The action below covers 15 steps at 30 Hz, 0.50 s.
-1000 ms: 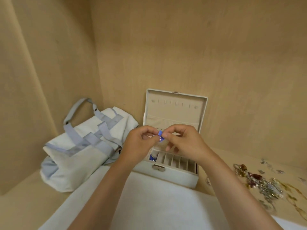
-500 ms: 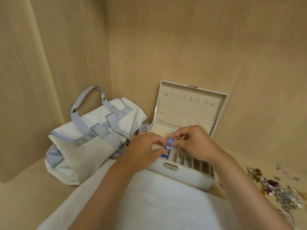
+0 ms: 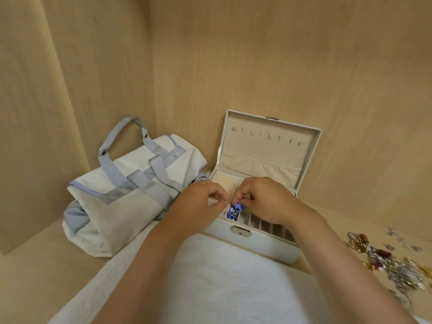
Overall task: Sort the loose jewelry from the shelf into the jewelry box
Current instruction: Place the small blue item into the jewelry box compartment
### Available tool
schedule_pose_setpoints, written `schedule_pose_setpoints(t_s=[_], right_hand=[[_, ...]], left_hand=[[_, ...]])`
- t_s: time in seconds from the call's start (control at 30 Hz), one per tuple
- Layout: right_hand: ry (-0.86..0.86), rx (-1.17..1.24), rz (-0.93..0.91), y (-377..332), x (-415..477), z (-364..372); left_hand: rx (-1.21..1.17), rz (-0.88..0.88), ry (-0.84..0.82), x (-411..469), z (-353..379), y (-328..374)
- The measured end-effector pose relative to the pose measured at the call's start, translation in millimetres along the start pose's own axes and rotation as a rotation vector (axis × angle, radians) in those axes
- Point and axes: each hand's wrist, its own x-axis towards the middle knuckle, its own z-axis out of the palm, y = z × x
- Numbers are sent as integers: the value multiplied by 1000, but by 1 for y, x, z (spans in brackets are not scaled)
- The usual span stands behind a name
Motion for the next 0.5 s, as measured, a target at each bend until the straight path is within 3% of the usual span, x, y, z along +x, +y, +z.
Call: schedule_pose_setpoints(t_s=[0.17,0.37,0.5], right_hand=[[70,-78,24,-7,1,2],[63,121,44,5,-13,-1],[43,121,-7,3,-17,6]], left_hand=[[130,10,-1,-1,7,0],[211,35,-7,-2,6,2],[206,82,33,1,6,1]])
